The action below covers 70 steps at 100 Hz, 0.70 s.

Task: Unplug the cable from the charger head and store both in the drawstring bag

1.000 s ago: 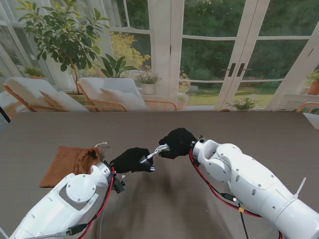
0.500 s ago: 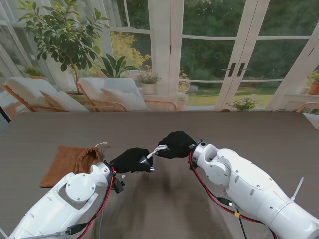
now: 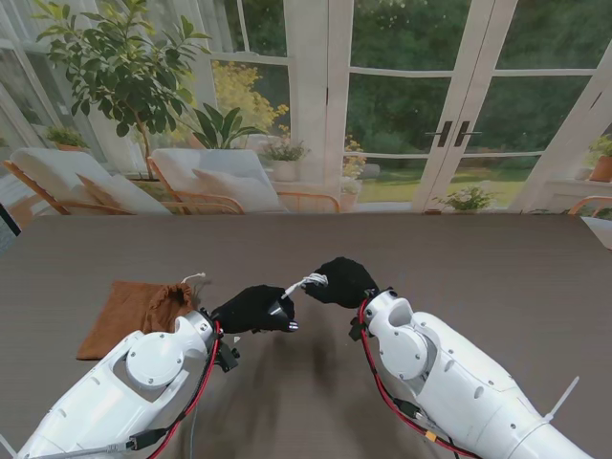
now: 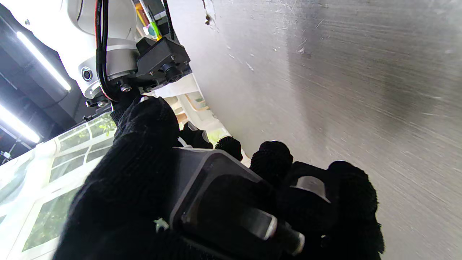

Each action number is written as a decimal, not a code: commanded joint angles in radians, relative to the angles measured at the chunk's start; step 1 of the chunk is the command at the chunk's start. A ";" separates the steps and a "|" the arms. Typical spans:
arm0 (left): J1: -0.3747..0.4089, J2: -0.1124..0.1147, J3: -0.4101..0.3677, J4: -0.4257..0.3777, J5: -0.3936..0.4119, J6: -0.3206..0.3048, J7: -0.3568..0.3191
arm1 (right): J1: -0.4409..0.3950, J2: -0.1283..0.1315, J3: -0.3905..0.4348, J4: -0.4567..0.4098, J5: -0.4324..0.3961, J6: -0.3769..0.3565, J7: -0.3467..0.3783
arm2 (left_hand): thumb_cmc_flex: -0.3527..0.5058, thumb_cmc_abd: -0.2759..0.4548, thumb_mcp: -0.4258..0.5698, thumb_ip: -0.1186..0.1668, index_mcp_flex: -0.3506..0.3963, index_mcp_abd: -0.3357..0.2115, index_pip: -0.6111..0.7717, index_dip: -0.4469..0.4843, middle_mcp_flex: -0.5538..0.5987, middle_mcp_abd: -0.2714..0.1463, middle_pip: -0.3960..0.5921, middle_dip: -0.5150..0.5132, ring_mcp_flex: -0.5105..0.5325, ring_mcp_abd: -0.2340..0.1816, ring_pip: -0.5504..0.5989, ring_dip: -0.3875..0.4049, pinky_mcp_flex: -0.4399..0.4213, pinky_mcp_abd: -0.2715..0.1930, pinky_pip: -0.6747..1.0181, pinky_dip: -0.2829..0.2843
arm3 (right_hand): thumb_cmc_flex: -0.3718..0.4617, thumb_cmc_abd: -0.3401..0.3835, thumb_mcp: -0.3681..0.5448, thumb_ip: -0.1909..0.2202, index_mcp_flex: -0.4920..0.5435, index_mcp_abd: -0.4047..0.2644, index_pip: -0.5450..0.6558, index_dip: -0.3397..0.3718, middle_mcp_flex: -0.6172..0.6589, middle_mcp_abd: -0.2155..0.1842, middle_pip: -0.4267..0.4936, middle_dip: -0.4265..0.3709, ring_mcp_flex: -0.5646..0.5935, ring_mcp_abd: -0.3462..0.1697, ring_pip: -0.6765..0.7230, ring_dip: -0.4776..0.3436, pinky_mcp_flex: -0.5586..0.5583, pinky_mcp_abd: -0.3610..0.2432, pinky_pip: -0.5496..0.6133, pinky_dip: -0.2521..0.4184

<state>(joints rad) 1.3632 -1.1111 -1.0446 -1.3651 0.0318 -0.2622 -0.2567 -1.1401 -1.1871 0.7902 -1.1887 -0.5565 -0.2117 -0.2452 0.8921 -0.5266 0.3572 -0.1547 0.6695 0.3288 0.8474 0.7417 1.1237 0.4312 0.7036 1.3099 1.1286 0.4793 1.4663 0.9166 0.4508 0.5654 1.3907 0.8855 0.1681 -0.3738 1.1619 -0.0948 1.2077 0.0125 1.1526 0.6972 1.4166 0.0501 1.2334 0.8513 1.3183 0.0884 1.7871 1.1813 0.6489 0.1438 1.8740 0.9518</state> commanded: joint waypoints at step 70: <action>-0.022 0.004 0.017 0.013 0.108 0.008 0.004 | -0.006 -0.028 0.014 -0.012 0.007 0.134 -0.034 | 0.363 0.208 0.077 0.032 0.048 -0.065 0.065 -0.008 -0.063 -0.036 -0.007 -0.019 -0.120 -0.038 -0.041 0.006 -0.100 -0.089 -0.011 0.046 | 0.083 0.002 0.054 0.017 0.129 0.117 0.029 0.022 0.037 0.176 0.152 -0.001 -0.013 -0.030 0.066 0.032 0.571 -0.078 0.220 0.069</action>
<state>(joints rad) 1.3521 -1.1062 -1.0322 -1.3587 0.1435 -0.2594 -0.2424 -1.1548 -1.2174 0.8026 -1.1968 -0.5449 -0.0768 -0.2936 0.9344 -0.5227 0.3300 -0.1548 0.6563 0.3215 0.8309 0.7368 1.0634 0.4354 0.6924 1.2807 1.0561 0.4871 1.4267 0.9175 0.3896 0.5515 1.3540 0.8967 0.1984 -0.3855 1.1801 -0.0951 1.2182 0.0288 1.1374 0.6983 1.4166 0.0627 1.2379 0.8455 1.3177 0.1012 1.7939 1.1939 0.6489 0.1614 1.8740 0.9771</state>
